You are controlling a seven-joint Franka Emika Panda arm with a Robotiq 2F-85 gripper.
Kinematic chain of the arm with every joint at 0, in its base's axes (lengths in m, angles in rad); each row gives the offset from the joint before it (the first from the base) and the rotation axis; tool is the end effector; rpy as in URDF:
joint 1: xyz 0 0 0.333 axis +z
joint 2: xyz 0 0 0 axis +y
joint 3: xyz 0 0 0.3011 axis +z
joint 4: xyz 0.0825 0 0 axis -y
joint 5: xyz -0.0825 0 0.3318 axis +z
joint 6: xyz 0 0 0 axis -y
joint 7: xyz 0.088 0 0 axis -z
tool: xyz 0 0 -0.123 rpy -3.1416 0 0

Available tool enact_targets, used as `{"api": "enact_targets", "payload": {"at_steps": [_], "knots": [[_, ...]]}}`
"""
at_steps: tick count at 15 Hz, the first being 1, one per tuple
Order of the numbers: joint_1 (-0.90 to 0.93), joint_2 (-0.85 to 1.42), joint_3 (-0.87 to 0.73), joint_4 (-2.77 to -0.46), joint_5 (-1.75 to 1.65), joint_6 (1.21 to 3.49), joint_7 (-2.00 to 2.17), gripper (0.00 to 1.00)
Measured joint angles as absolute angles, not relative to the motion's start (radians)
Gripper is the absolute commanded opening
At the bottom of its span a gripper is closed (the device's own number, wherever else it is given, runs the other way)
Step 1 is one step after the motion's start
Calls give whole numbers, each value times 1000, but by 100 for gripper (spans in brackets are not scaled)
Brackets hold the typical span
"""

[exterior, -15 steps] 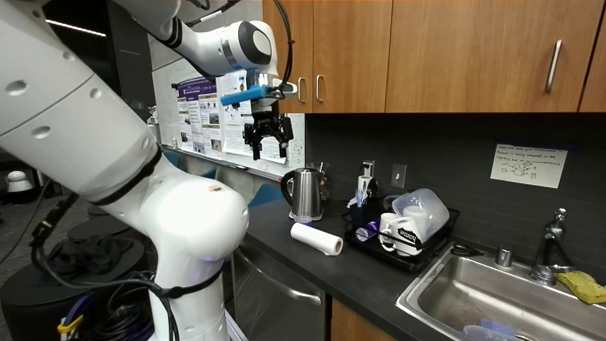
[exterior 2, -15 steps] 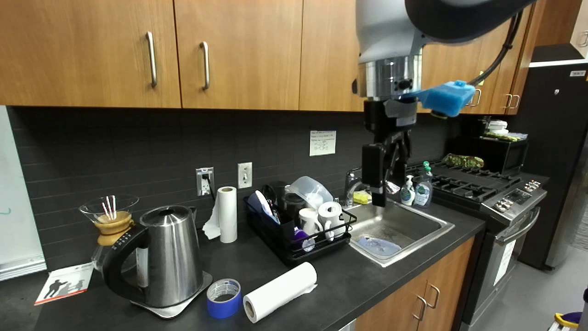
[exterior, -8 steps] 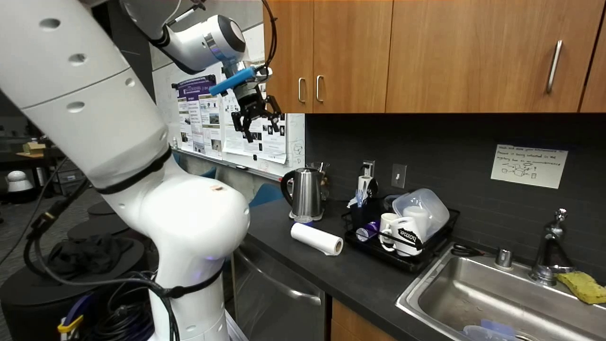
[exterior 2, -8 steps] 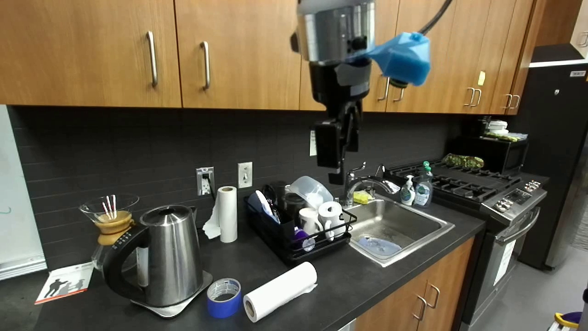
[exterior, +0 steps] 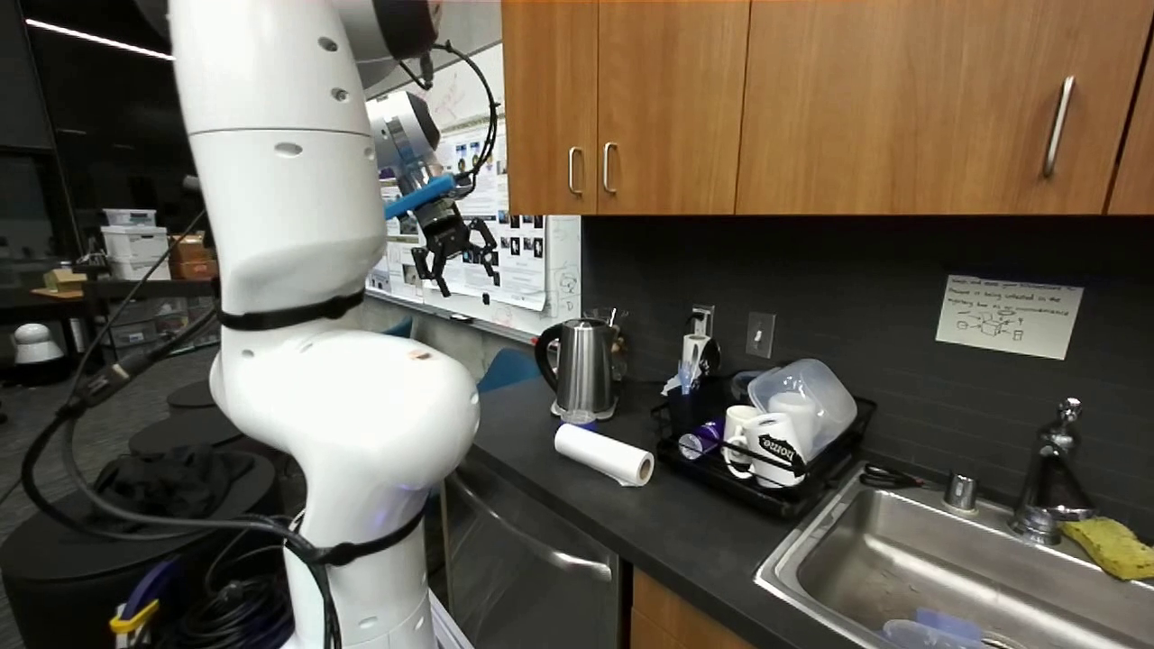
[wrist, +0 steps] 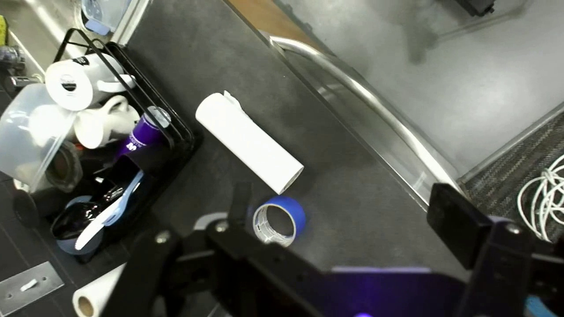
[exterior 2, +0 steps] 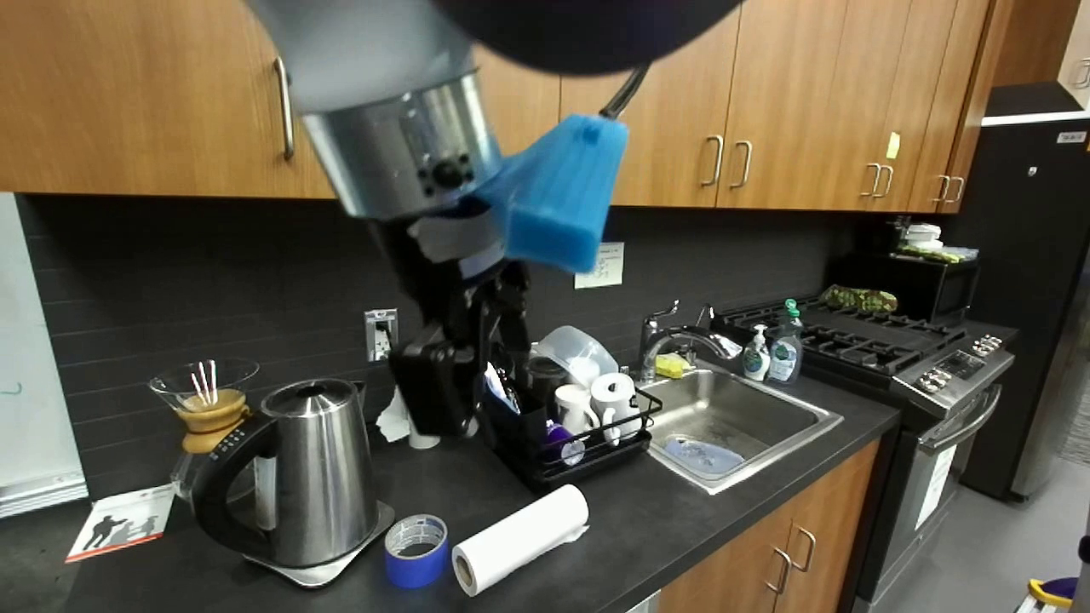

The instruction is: Move the blue tape to the right

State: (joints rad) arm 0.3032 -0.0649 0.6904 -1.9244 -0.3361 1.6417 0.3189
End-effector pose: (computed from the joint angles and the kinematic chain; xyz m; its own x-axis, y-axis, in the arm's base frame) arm 0.2826 0.3742 0.4851 0.7547 0.6464 -0.1124 0.6280 -0.6619 0.4093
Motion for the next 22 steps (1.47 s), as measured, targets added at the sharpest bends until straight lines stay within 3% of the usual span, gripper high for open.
{"api": "enact_targets", "payload": {"at_steps": [4,10,22], "knots": [[358,145,656,-1872,-446,1644,420,100],[477,329,478,-1784,-485,1635,465,100],[519,355,427,-1761,-481,1623,462,100]]}}
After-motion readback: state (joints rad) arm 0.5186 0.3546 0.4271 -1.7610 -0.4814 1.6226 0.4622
